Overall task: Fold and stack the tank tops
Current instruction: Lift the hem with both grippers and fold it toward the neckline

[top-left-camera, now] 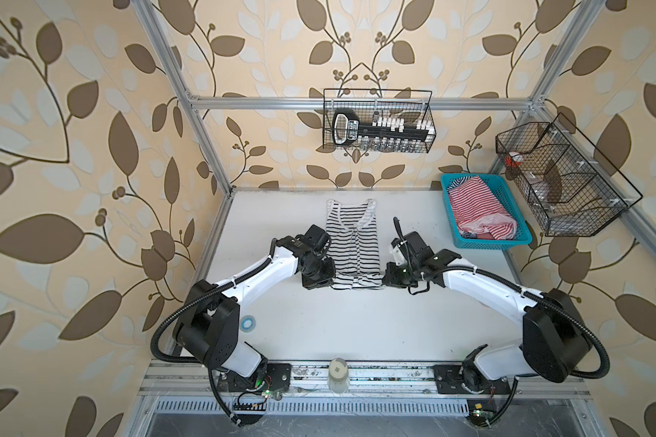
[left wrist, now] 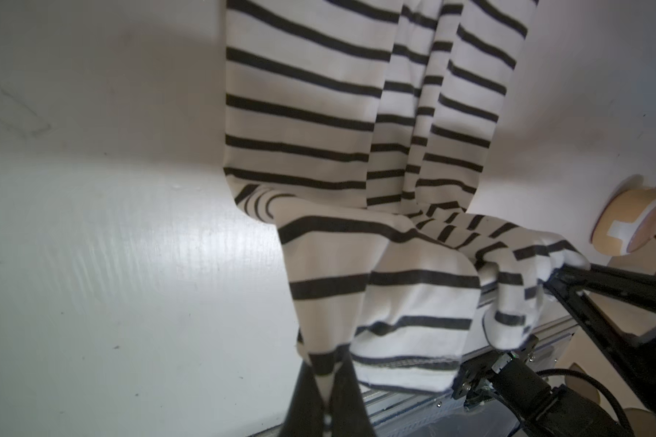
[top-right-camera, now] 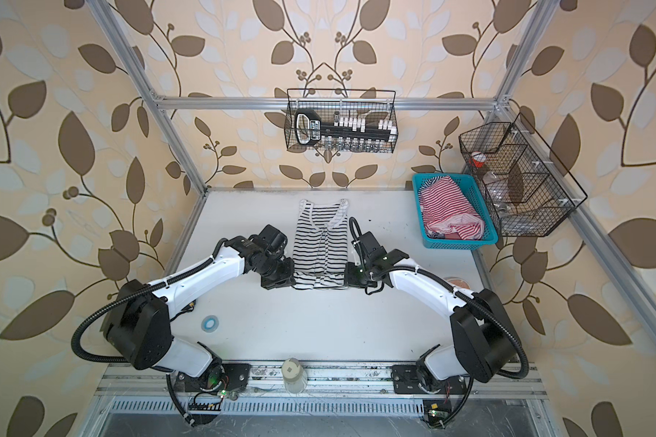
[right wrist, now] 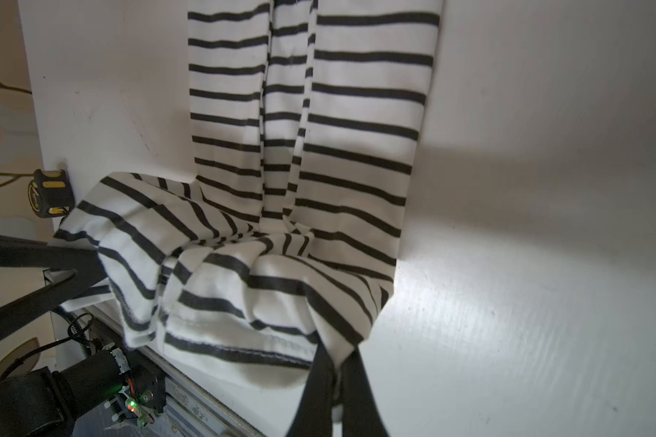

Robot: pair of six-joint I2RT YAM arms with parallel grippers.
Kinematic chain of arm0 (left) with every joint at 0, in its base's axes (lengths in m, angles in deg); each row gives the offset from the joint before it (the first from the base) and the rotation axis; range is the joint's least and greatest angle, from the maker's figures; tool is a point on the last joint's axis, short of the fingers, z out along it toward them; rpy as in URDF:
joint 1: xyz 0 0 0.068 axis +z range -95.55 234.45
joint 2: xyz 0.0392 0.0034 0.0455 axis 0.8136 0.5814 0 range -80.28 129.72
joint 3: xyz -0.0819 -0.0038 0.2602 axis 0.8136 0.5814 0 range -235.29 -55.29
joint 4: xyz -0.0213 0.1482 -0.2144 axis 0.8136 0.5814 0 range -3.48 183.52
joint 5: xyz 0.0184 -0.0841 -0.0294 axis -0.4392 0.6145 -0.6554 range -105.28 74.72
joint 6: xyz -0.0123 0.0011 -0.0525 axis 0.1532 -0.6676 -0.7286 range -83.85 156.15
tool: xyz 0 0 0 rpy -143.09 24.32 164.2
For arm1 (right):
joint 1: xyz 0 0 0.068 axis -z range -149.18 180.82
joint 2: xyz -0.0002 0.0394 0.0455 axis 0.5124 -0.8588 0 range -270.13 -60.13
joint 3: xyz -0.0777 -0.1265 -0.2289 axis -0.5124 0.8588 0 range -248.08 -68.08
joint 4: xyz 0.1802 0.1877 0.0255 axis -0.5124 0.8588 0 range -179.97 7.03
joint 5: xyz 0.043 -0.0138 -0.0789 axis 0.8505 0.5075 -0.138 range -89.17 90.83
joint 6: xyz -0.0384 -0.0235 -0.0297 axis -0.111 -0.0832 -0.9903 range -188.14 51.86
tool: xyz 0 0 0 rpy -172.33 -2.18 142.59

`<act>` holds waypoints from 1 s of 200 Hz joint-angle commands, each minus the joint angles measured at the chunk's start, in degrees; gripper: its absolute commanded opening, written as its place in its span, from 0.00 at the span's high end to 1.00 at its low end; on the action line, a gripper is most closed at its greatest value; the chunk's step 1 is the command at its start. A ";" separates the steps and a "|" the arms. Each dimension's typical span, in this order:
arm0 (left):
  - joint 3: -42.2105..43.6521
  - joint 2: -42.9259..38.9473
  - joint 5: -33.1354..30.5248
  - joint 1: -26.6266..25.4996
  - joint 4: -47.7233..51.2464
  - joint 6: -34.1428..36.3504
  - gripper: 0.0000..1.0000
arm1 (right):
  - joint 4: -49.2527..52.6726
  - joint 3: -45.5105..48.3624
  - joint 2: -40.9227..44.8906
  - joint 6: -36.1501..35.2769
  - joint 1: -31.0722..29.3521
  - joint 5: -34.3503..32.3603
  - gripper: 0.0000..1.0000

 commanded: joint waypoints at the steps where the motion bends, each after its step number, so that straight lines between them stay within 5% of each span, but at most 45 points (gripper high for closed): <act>1: -4.50 1.47 -0.57 2.58 1.54 2.35 1.00 | 2.08 -4.84 -2.49 -3.95 1.94 2.46 1.00; 200: -29.16 25.51 6.82 12.86 2.51 7.00 1.00 | 5.66 -31.09 -27.72 -8.35 11.94 9.79 1.00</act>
